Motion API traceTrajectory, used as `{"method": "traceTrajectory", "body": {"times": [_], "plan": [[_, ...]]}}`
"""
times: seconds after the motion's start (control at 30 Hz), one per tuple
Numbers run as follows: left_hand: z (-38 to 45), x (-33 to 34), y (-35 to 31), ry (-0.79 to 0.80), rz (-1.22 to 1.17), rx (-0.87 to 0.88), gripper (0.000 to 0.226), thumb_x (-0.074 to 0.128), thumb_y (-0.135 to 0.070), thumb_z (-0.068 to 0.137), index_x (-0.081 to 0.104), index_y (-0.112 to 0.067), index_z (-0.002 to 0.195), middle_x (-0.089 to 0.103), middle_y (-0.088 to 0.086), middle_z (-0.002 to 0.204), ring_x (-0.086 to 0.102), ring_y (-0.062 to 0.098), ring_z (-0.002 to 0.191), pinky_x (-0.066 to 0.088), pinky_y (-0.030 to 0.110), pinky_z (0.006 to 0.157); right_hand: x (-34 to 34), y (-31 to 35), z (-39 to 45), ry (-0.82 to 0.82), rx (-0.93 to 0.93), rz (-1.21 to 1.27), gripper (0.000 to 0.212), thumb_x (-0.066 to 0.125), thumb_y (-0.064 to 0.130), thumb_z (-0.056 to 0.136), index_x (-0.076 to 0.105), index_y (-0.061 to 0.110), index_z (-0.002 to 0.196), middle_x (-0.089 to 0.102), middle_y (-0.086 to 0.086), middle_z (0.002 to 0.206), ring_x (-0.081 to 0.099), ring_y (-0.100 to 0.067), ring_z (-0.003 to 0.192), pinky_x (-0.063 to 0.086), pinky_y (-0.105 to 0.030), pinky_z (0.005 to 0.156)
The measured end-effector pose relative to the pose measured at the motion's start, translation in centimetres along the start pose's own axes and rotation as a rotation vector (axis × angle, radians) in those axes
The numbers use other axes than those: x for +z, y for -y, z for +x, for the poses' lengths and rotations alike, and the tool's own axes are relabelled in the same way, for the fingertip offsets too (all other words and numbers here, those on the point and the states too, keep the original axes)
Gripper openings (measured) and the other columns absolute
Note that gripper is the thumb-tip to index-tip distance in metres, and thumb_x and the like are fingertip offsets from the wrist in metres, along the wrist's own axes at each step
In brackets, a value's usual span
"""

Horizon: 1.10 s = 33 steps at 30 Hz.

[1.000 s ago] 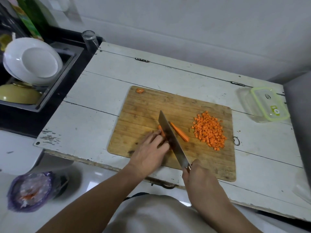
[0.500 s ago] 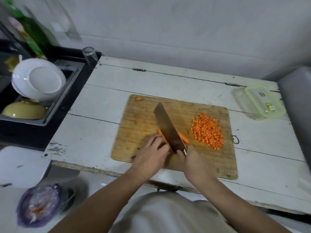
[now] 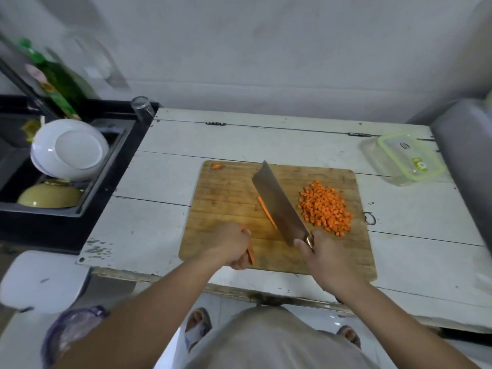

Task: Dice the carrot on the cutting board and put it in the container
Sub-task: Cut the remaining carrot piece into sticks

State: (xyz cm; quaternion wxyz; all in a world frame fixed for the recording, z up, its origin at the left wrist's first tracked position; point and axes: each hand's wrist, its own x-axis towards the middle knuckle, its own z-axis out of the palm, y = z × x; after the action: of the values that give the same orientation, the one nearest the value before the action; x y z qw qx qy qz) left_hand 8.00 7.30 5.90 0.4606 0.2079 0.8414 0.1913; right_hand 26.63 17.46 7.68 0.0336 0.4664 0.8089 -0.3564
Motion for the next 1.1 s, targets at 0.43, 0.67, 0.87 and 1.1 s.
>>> {"method": "traceTrajectory", "body": {"times": [0.43,0.67,0.87,1.1], "plan": [[-1.0,2.7,0.6,-0.010,-0.686,-0.135,0.028,0.036,-0.017,0.110,0.052,0.000,0.126,0.073,0.028,0.088,0.076,0.037,0.076,0.064,0.049,0.075,1.1,0.3,-3.2,0.107,-0.167,-0.242,0.030,0.045,0.049,0.103,0.042,0.026,0.082,0.053,0.007,0.070,0.050,-0.011,0.062,0.032,-0.022,0.051],[-2.2,1.3,1.8,-0.089,-0.378,-0.160,0.027,0.041,-0.022,0.107,0.063,-0.013,0.096,0.074,0.017,0.081,0.073,0.026,0.060,0.059,0.031,0.054,0.5,-0.1,-2.0,0.081,-0.092,-0.182,0.029,0.046,0.048,0.102,0.045,0.028,0.081,0.059,0.005,0.072,0.058,-0.015,0.066,0.037,-0.030,0.052],[-1.9,1.7,3.9,-0.219,-0.550,-0.081,0.016,0.054,-0.009,0.104,0.063,-0.010,0.091,0.073,0.017,0.083,0.076,0.031,0.072,0.065,0.041,0.068,0.2,-0.2,-1.9,0.092,-0.074,-0.205,0.029,0.046,0.049,0.103,0.046,0.028,0.083,0.058,0.006,0.072,0.057,-0.012,0.065,0.034,-0.029,0.050],[0.9,3.6,1.8,-0.267,-0.649,-0.053,0.022,0.062,-0.012,0.101,0.068,-0.011,0.080,0.074,0.010,0.068,0.075,0.026,0.065,0.065,0.044,0.069,0.2,0.1,-2.2,0.109,-0.121,-0.273,0.027,0.043,0.050,0.103,0.047,0.025,0.092,0.059,0.005,0.072,0.059,-0.013,0.064,0.039,-0.030,0.051]]}}
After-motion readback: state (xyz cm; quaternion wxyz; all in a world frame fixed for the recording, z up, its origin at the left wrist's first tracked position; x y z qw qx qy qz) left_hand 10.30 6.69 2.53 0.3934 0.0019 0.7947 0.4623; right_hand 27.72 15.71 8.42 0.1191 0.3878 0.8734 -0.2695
